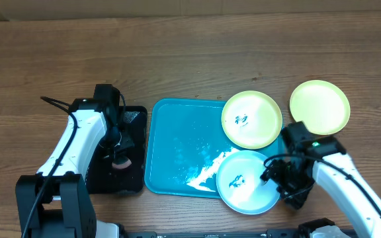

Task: Clean dirty plates on tray and stack at the side
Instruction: 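Move the right gripper to the white plate's rim and grasp it, then drag the white plate to the tray center with the right gripper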

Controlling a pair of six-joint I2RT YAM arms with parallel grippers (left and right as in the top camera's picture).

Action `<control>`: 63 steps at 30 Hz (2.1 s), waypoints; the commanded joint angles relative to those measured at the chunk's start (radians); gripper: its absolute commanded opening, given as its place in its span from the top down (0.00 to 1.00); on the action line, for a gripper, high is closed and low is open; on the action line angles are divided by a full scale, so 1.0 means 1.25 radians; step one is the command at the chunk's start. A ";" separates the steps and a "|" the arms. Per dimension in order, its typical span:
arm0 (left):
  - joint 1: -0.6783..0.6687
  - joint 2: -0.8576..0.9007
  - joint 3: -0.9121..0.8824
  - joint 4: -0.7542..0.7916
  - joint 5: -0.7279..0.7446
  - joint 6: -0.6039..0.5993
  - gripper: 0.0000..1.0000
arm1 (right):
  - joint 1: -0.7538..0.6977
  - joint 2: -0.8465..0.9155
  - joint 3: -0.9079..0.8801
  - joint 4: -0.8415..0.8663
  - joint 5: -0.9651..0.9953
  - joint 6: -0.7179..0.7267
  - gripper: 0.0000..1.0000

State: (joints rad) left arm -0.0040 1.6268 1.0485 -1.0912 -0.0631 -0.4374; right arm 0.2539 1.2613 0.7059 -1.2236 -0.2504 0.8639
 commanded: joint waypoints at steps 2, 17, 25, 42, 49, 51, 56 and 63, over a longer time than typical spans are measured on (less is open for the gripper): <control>0.003 -0.013 0.000 -0.001 0.004 0.012 0.96 | 0.037 -0.003 -0.045 0.042 -0.049 0.032 0.25; 0.003 -0.013 0.000 -0.007 0.004 0.013 0.96 | 0.057 0.020 -0.129 0.138 -0.044 0.072 0.63; 0.003 -0.013 0.000 -0.006 0.004 0.013 0.96 | 0.057 0.020 -0.129 0.137 -0.034 0.049 0.96; 0.003 -0.013 0.000 0.005 0.004 0.013 0.96 | 0.257 0.041 -0.029 0.282 -0.032 -0.046 0.96; 0.003 -0.013 0.000 0.007 0.004 0.012 0.96 | 0.257 0.229 0.110 0.344 -0.022 -0.158 0.96; 0.003 -0.013 0.000 0.007 0.004 0.012 0.96 | 0.257 0.287 0.168 0.324 -0.001 -0.175 0.96; 0.003 -0.013 0.000 0.010 0.005 0.012 0.96 | 0.257 0.393 0.273 0.298 0.044 -0.229 0.96; 0.003 -0.015 0.005 0.021 0.010 0.022 0.96 | 0.260 0.450 0.288 0.304 0.045 -0.256 0.96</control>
State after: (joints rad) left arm -0.0040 1.6268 1.0485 -1.0672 -0.0628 -0.4339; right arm 0.5705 1.8042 1.0557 -0.8448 -0.2230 0.5789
